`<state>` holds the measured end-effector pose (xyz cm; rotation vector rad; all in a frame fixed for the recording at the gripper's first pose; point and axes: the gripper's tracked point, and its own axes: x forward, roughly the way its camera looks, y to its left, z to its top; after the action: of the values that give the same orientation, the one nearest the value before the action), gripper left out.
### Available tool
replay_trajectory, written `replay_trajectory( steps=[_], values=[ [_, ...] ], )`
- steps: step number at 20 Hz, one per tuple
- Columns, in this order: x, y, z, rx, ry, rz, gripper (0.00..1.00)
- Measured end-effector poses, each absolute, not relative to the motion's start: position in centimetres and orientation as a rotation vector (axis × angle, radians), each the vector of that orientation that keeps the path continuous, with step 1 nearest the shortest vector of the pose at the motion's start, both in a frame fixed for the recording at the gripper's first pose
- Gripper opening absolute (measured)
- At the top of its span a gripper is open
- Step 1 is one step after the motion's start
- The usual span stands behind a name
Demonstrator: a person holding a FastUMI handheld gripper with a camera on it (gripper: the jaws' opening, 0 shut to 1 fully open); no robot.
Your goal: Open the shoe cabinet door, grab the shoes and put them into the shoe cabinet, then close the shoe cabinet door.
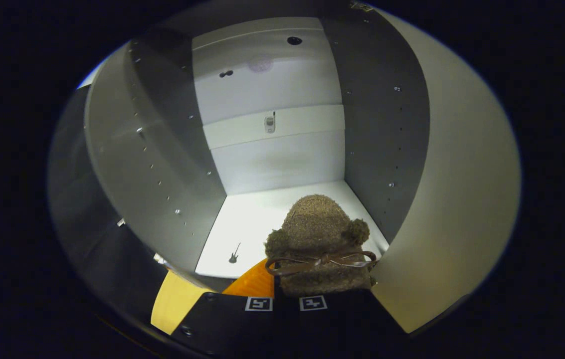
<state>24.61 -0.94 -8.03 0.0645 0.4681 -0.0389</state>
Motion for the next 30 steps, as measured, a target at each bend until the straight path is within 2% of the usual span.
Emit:
replay_trajectory(
  steps=[5,15,21,22,24,29,30],
  values=[
    [30.4,-0.8,-7.4,0.048,0.489,-0.046,0.05],
    [40.8,-1.1,-12.1,0.045,0.553,-0.063,0.04],
    [42.7,-1.9,-15.7,0.011,0.62,-0.087,0.06],
    [42.5,-1.7,-16.1,0.002,0.633,-0.078,0.12],
    [42.3,-1.3,-16.2,-0.01,0.631,-0.067,0.15],
    [40.4,-0.4,-15.9,-0.034,0.613,-0.067,0.75],
    [40.0,-0.3,-15.6,-0.042,0.603,-0.069,0.82]
  ],
)
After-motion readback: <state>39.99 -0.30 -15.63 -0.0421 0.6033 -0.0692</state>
